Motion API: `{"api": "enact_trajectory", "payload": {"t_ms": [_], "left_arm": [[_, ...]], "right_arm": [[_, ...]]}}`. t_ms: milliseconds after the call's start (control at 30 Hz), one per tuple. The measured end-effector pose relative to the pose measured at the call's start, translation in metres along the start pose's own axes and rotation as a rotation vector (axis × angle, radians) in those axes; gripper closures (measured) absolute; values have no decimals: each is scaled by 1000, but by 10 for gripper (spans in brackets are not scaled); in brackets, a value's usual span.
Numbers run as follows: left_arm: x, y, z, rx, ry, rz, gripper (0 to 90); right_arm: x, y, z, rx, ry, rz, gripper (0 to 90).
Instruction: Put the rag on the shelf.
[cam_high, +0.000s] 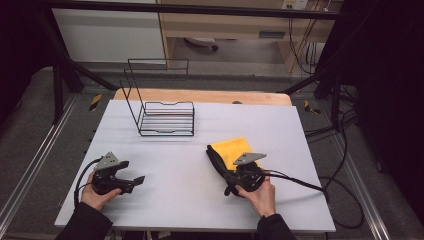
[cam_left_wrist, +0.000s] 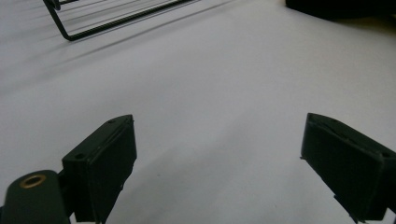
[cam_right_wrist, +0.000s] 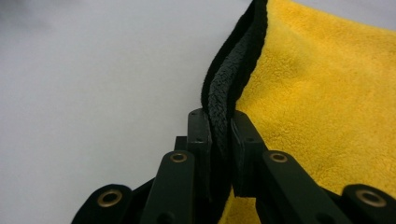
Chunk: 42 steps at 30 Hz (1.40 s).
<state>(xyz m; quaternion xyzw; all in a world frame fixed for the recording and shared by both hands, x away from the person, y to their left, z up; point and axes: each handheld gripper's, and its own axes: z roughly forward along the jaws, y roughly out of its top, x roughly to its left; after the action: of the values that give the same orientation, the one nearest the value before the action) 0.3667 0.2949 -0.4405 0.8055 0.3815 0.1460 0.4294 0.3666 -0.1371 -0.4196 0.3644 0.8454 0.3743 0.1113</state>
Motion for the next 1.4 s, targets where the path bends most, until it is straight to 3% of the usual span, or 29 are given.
{"api": "enact_trajectory", "payload": {"t_ms": [300, 400, 667, 767, 800, 833, 867, 900, 933, 967, 1000, 1033, 1067, 1133, 1167, 1367, 1400], "left_arm": [[0, 0, -1, 0, 1, -2, 102], [0, 1, -1, 1, 0, 2, 102], [0, 0, -2, 1, -1, 1, 102], [-1, 1, -2, -2, -1, 1, 102], [-1, 1, -2, -1, -2, 2, 102], [-1, 1, -2, 0, -2, 1, 102], [-1, 1, -2, 1, -2, 1, 102], [-1, 0, -1, 1, -3, 0, 102], [-1, 0, -1, 1, -3, 0, 102], [-1, 0, -1, 2, -3, 1, 102], [-1, 0, -1, 3, -4, 2, 102], [-1, 1, -1, 3, -5, 3, 102], [-2, 1, -1, 2, -5, 2, 102], [-2, 1, 0, 4, -6, 2, 102], [-2, 1, 0, 5, -6, 3, 102], [-2, 1, 1, 10, -6, 4, 102], [-3, 1, 1, 9, -6, 5, 103]], "right_arm": [[33, 17, 21, -20, 80, 1, 805], [41, 20, 26, -19, 81, -9, 804], [40, 19, 30, 66, -23, -63, 792], [40, 18, 28, 48, 10, -67, 747], [37, 18, 23, -7, 65, -46, 654], [37, 18, 23, -7, 65, -46, 654], [29, 17, 12, -64, 79, -28, 567], [29, 17, 12, -64, 79, -28, 567], [15, 14, 0, -106, 69, 0, 528], [15, 14, 0, -106, 69, 0, 528], [-1, 9, -11, -115, 1, 9, 501], [-10, 4, -15, -108, -40, 21, 498], [-10, 4, -15, -108, -40, 21, 498], [-27, -8, -20, -91, -100, 42, 498], [-40, -21, -20, -61, -117, 82, 499], [-52, -44, -9, 12, -107, 115, 530], [-52, -44, -7, 13, -82, 115, 662]]}}
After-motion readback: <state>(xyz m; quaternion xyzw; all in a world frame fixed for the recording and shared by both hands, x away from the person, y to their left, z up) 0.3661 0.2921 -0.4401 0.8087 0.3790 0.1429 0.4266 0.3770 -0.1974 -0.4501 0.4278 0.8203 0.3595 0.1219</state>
